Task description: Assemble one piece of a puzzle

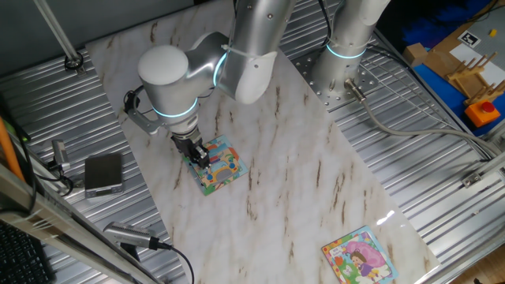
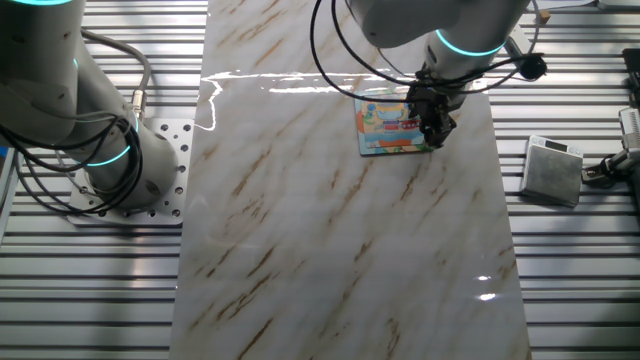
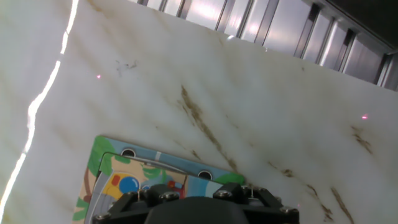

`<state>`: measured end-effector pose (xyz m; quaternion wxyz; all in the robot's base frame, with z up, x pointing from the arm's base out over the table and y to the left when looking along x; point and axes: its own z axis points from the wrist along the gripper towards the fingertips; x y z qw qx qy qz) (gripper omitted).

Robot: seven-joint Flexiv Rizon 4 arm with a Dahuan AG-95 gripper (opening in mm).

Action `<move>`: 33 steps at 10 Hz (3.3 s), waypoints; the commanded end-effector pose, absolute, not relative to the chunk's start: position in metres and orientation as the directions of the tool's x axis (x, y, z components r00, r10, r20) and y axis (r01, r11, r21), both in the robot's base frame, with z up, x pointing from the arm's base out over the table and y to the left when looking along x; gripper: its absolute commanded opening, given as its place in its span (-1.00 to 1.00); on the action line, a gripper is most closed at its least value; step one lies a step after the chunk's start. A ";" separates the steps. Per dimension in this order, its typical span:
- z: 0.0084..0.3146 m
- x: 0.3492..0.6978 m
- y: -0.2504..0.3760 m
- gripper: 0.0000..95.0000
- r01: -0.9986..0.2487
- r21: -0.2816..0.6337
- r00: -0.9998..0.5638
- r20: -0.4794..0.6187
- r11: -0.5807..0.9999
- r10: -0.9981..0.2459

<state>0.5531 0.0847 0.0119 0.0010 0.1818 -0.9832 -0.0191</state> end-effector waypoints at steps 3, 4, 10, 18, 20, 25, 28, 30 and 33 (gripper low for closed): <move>0.007 0.553 0.086 0.20 -0.354 0.032 -0.935 -0.004 0.935 -0.354; 0.007 0.553 0.086 0.20 -0.354 0.031 -0.935 -0.004 0.935 -0.354; 0.012 0.554 0.086 0.20 -0.351 0.029 -0.936 -0.002 0.936 -0.351; 0.008 0.566 0.081 0.20 -0.359 0.026 -0.933 -0.005 0.933 -0.359; 0.007 0.566 0.081 0.20 -0.361 0.024 -0.933 -0.001 0.932 -0.361; 0.012 0.563 0.079 0.20 -0.361 0.025 -0.932 0.002 0.932 -0.362; 0.013 0.555 0.074 0.20 -0.365 0.025 -0.931 0.002 0.931 -0.365; 0.009 0.546 0.073 0.20 -0.367 0.024 -0.930 -0.003 0.930 -0.367; 0.004 0.544 0.074 0.20 -0.368 0.020 -0.930 -0.006 0.929 -0.368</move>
